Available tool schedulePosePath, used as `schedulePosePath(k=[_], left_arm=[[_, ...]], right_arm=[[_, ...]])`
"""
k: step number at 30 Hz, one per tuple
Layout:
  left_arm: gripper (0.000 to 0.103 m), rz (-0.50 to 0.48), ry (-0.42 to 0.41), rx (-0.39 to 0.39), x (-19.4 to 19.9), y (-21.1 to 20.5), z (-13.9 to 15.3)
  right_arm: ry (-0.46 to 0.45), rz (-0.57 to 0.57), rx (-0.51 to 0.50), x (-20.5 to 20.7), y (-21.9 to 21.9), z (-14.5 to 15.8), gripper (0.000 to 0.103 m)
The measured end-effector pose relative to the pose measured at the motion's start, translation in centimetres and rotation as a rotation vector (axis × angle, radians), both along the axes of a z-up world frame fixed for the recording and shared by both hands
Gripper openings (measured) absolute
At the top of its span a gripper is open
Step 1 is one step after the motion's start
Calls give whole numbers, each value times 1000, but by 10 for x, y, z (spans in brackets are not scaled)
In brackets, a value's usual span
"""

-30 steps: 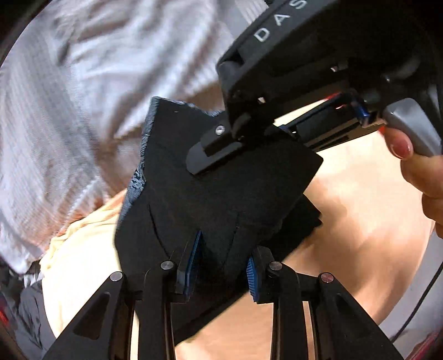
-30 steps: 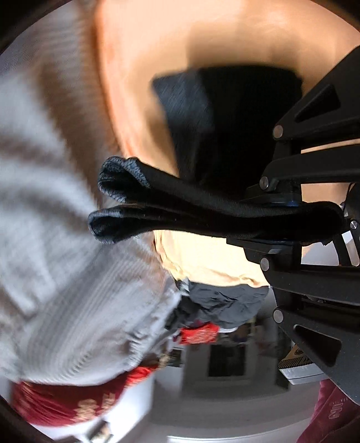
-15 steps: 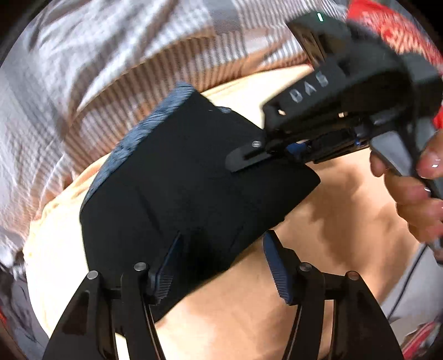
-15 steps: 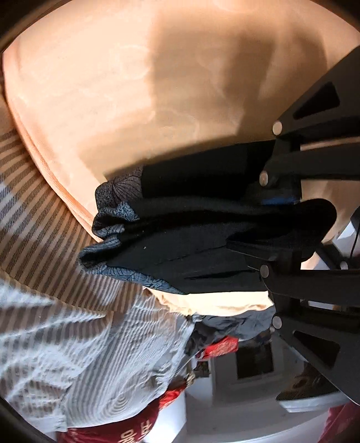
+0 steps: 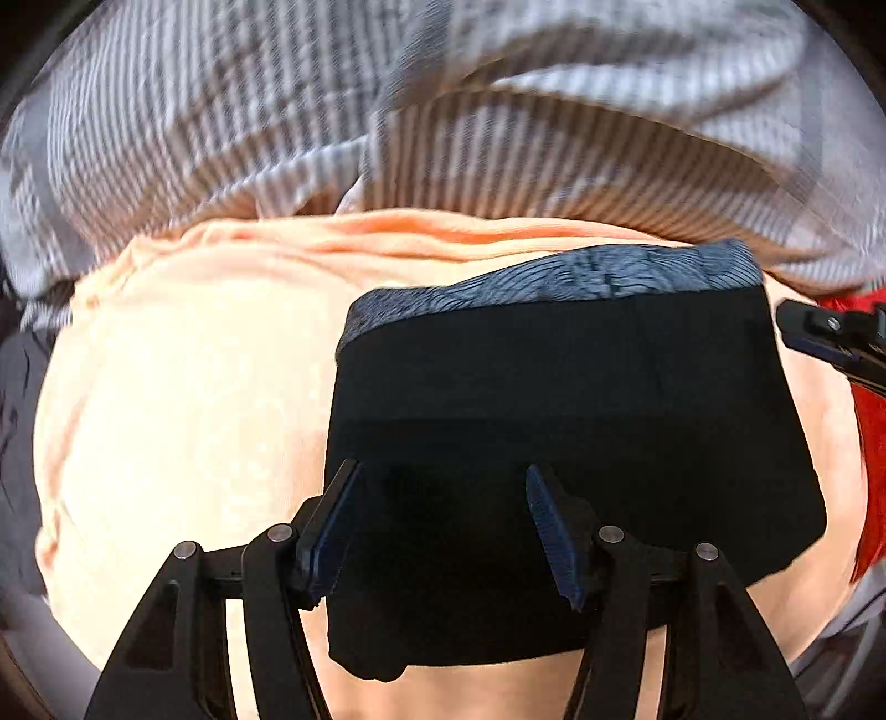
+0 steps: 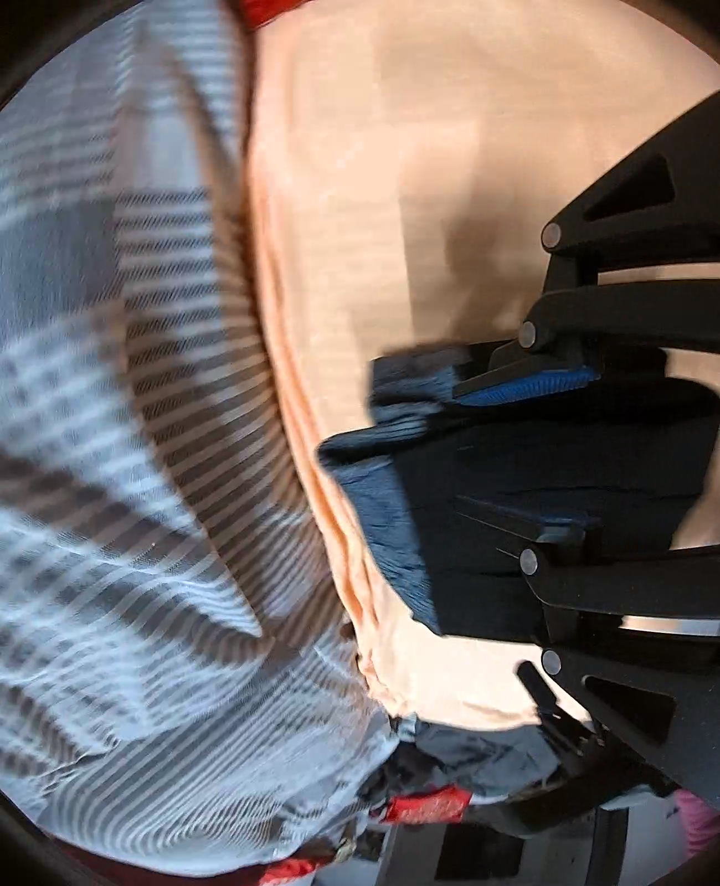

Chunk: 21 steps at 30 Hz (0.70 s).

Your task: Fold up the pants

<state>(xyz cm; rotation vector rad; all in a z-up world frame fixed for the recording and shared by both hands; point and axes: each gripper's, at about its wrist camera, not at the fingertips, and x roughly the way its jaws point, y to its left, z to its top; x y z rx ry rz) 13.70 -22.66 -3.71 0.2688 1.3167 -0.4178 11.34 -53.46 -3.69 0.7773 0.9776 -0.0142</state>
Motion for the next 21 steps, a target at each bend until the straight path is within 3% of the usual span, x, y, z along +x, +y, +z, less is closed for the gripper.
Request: schedulePosePath(k=[3, 6, 9, 13, 16, 21], left_arm=[[61, 2, 16, -1, 0, 1, -5], [61, -17, 41, -1, 0, 0, -13], [61, -15, 75, -7, 1, 0, -24], [62, -13, 77, -3, -1, -2, -29], [77, -15, 85, -1, 0, -5, -32], [77, -13, 81, -2, -2, -6, -33]], right_arm=[[47, 19, -30, 25, 11, -5, 33], [80, 33, -91, 24, 19, -7, 15], [104, 55, -105, 16, 22, -11, 10], [125, 54, -98, 5, 25, -20, 9], [126, 51, -112, 0, 32, -23, 9], [137, 64, -134, -11, 41, -24, 9]])
